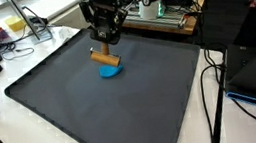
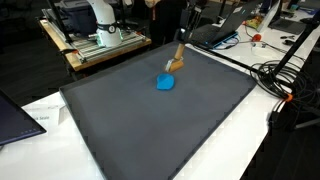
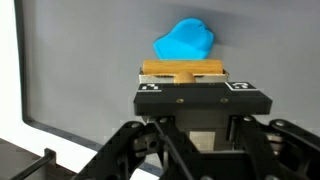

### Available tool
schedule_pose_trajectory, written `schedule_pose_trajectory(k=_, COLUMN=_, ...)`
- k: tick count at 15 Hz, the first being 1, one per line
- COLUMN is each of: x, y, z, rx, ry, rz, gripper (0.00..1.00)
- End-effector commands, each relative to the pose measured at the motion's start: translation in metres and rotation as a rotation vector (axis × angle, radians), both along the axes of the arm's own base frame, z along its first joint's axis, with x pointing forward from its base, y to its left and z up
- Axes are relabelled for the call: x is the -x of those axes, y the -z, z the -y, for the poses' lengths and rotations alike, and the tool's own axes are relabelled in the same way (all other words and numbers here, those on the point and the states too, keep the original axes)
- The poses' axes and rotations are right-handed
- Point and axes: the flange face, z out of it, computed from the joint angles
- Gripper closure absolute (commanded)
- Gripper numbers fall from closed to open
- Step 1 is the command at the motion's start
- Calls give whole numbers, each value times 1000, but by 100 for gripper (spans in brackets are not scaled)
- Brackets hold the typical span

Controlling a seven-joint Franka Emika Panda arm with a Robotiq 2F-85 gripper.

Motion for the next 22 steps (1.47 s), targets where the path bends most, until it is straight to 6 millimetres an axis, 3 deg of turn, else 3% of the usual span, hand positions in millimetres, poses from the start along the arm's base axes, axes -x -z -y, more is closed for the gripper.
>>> schedule_pose_trajectory(k=1, x=-24, y=7, z=-19, rx=78, ry=7, rz=-26, gripper=78)
schedule_pose_trajectory(k=9, x=-56, y=37, z=-53, rx=155, ry=-10, rz=-68, gripper=78)
schedule_pose_trajectory(k=13, x=-65, y=51, z=-60, rx=168, ry=-7, rz=-97, gripper=78)
schedule_pose_trajectory(k=17, x=-73, y=47, z=-50, rx=111, ry=13, rz=-101, gripper=78)
schedule_pose_trajectory(k=22, x=-77, y=32, z=-19, rx=-19, ry=58, rz=-110, gripper=78)
